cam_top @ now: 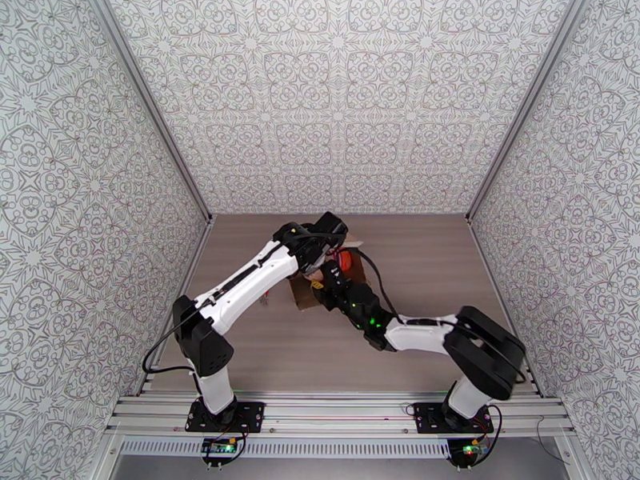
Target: Unpack the express box
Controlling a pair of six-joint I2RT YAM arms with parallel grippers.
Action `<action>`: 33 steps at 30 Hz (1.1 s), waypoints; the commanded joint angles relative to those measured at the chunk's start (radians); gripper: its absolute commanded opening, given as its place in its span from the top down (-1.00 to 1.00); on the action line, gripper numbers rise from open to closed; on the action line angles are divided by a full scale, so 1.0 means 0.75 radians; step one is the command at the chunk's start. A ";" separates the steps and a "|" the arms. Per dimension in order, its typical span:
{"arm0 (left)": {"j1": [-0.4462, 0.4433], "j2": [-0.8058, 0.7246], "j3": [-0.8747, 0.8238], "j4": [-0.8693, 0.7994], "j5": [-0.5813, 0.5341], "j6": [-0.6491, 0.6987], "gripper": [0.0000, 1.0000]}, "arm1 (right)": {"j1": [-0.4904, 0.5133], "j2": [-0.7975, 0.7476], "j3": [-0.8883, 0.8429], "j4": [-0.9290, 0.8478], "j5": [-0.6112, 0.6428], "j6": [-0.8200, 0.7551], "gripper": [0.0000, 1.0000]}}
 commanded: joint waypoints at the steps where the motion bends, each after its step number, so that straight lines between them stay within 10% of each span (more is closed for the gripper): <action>1: -0.080 -0.031 0.113 0.168 -0.308 0.092 0.83 | 0.009 0.152 0.043 0.212 0.070 -0.090 0.05; 12: -0.251 -0.144 -0.242 0.958 -0.753 0.668 0.78 | -0.015 0.470 0.284 0.535 0.143 -0.198 -0.07; 24: -0.341 -0.164 -0.373 1.329 -0.849 0.872 0.82 | -0.046 0.496 0.272 0.598 0.199 -0.167 -0.36; 33: -0.422 -0.056 -0.585 2.925 -0.951 2.116 0.97 | -0.092 0.596 0.412 0.673 0.214 -0.151 -0.41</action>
